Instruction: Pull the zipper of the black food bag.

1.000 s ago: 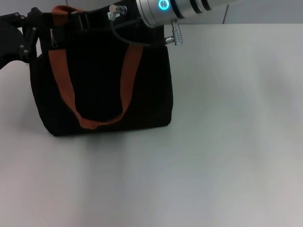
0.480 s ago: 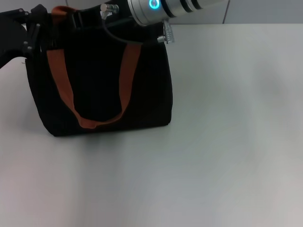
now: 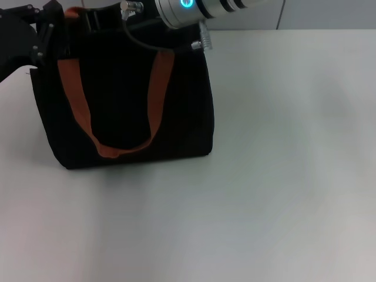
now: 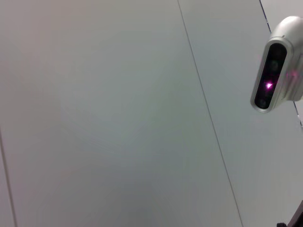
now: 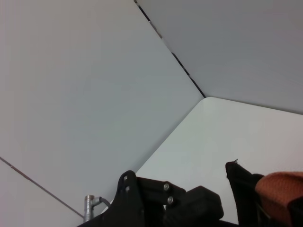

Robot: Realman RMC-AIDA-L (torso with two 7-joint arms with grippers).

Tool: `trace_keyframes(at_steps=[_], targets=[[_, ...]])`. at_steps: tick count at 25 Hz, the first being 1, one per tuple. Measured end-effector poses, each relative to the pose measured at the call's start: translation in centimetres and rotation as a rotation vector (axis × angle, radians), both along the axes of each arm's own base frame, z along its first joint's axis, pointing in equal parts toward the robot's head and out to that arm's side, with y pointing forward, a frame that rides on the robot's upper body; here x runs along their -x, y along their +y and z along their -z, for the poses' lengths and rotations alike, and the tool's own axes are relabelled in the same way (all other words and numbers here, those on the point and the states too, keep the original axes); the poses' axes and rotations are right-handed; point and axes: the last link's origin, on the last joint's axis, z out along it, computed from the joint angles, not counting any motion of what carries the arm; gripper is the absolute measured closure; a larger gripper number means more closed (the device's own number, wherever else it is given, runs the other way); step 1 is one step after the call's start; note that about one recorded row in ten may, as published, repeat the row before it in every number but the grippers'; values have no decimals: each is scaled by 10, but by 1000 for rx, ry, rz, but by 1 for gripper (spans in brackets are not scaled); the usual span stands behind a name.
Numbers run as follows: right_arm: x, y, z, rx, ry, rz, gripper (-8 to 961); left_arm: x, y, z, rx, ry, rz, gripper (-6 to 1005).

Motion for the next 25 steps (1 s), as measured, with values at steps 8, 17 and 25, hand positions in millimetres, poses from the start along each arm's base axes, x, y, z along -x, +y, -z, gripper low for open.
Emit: trace_keyframes(at_steps=[8,17,25], targets=[[5,-4,8,-5,-6,-13,635,-1,1,0,-3,-4,-2,936],[2,-5,9,-2,-7,-9,635,3,-1,-2,-7,-3,-13,931],[2,-9,1,9,20,-27,636,12,2,-6,-32,19,-66,927]])
